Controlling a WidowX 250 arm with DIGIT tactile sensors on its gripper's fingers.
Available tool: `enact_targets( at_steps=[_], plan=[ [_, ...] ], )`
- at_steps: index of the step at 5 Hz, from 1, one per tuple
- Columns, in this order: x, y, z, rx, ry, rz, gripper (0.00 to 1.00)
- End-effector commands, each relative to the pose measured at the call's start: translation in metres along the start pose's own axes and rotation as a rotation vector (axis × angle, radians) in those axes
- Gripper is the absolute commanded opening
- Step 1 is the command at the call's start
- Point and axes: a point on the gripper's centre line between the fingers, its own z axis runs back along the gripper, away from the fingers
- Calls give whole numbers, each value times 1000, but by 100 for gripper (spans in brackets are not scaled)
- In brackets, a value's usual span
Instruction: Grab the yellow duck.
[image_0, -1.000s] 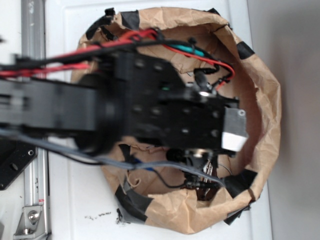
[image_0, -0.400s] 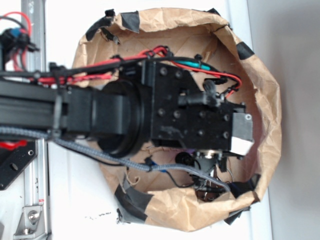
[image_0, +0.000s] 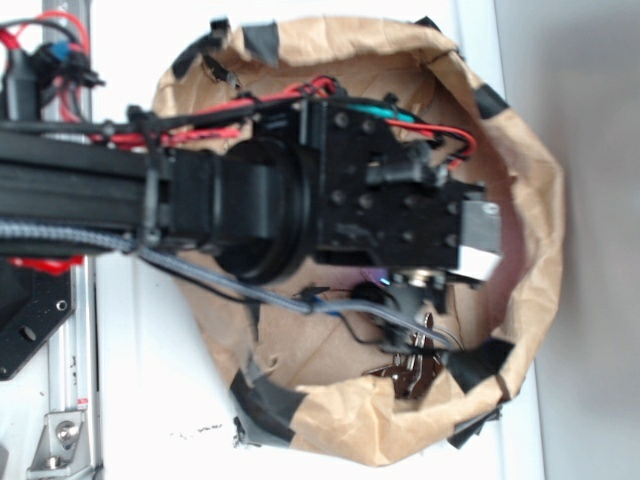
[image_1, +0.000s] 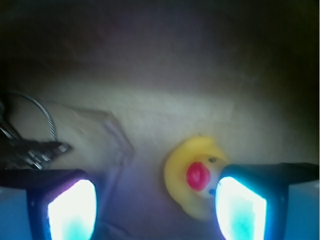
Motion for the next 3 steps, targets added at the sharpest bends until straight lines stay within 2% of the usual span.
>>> enact_targets(
  at_steps=[1, 3],
  plan=[
    [-11, 37, 28, 98, -70, 107, 100],
    [-1, 39, 35, 95, -94, 115, 100]
  ],
)
